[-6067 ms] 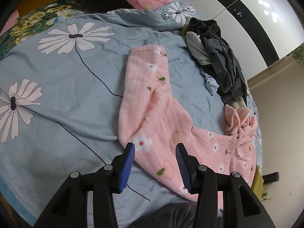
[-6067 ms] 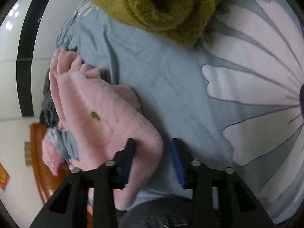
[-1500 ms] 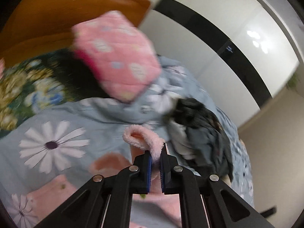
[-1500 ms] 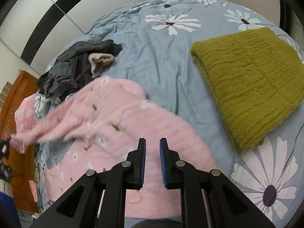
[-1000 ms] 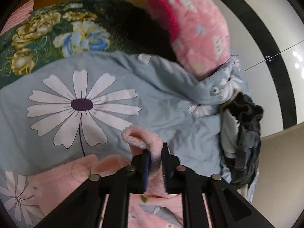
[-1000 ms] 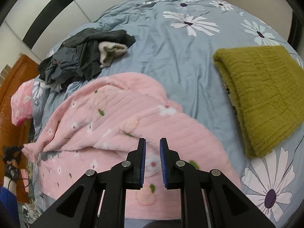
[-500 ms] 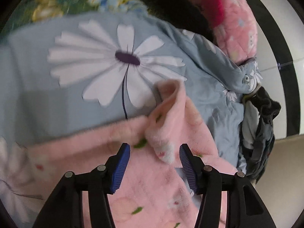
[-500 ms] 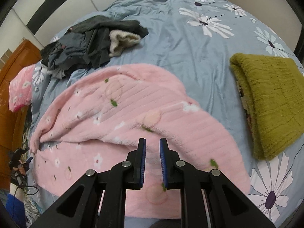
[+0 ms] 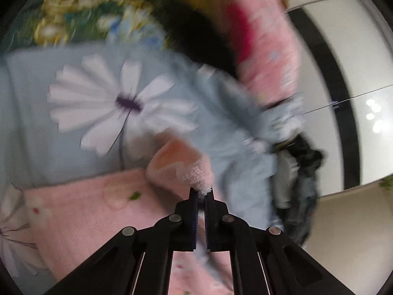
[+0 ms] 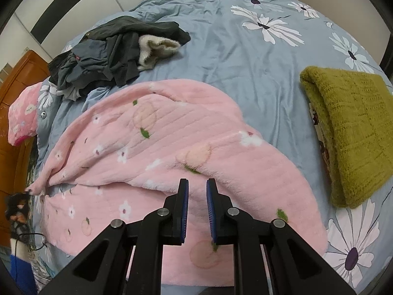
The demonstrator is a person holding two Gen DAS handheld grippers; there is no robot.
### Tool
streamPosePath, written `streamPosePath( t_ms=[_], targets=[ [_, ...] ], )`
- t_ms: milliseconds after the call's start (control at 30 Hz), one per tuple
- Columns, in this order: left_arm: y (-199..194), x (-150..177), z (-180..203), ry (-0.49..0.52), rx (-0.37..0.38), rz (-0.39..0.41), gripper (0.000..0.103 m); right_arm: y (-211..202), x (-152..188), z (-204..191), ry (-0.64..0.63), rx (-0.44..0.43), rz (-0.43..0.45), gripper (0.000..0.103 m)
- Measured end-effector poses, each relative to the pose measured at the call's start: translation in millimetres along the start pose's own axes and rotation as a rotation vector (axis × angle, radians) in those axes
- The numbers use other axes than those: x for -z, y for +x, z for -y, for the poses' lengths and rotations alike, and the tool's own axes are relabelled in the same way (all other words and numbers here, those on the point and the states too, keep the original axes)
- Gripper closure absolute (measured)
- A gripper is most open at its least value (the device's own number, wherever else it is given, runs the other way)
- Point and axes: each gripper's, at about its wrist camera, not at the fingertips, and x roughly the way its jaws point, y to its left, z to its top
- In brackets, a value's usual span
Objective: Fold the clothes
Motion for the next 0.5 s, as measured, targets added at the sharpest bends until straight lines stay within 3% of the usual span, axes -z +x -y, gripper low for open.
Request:
streamPosePath(
  t_ms=[100,367,500],
  targets=[
    [-6,-9,12,0.006,0.020,0.028,0.099,5,-3,3,0.005,0.008,-0.004,0.089],
    [123,-60,38,0.056,-0.262,-0.044,0.098,28,-12,13,0.029,0.031,-0.030,0.089],
    [165,-62,41,0.098,-0.299,-0.037,0.098,33,-17,20,0.034,0.076,-0.035,0.089]
  ],
)
